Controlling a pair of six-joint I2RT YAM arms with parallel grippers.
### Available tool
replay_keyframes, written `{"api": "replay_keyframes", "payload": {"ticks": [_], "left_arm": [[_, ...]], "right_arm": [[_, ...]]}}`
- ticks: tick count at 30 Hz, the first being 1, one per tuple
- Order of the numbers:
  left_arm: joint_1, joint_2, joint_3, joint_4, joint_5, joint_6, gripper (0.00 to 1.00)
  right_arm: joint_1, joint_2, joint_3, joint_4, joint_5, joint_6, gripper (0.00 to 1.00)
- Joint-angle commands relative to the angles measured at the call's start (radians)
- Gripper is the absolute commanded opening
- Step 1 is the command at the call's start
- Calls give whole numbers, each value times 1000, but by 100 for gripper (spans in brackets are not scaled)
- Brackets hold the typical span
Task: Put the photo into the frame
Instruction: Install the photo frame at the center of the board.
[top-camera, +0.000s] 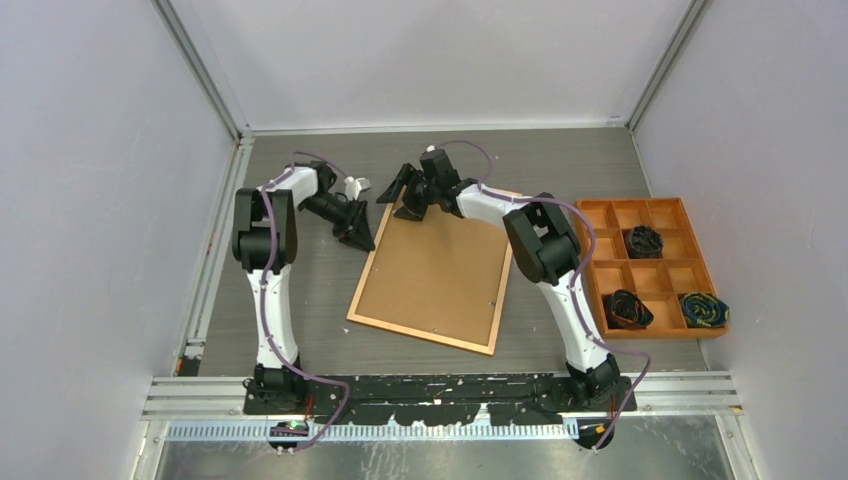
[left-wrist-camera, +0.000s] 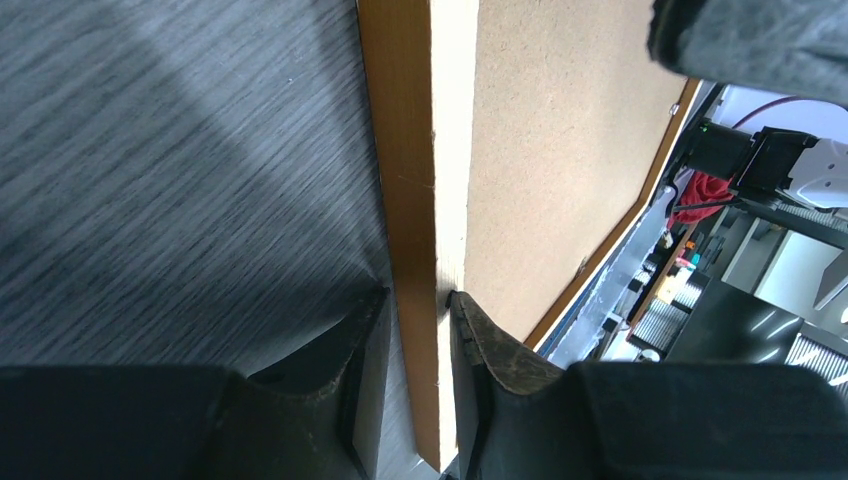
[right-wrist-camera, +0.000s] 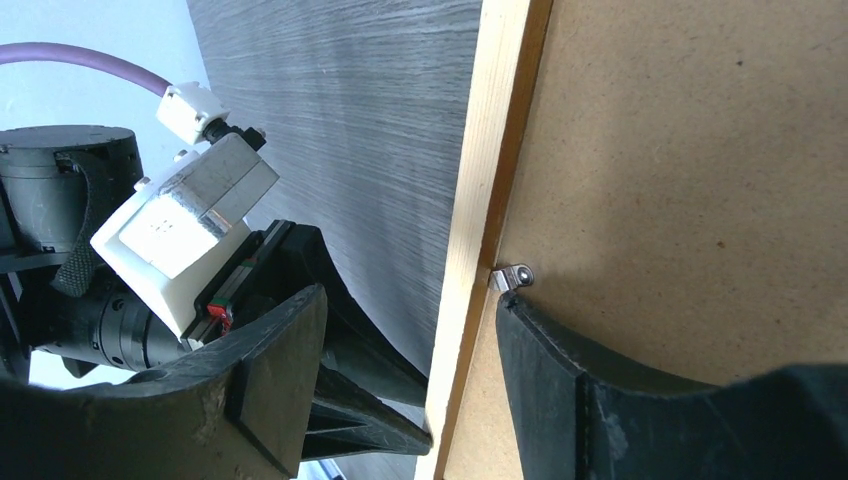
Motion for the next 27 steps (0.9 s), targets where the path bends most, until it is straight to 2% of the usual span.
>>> {"api": "replay_keyframes", "payload": {"ticks": [1,19,27], "left_arm": [[-4,-4,-23,16,-74,37,29],[-3,-22,-45,3,-89,69,28],[6,-32,-44,-6,-90,80,28]], "right_arm": [[5,20,28,9,58,8,67],[7,40,38,68,67,55,66],[-78,-112,-28,24,94,-51,67]]}}
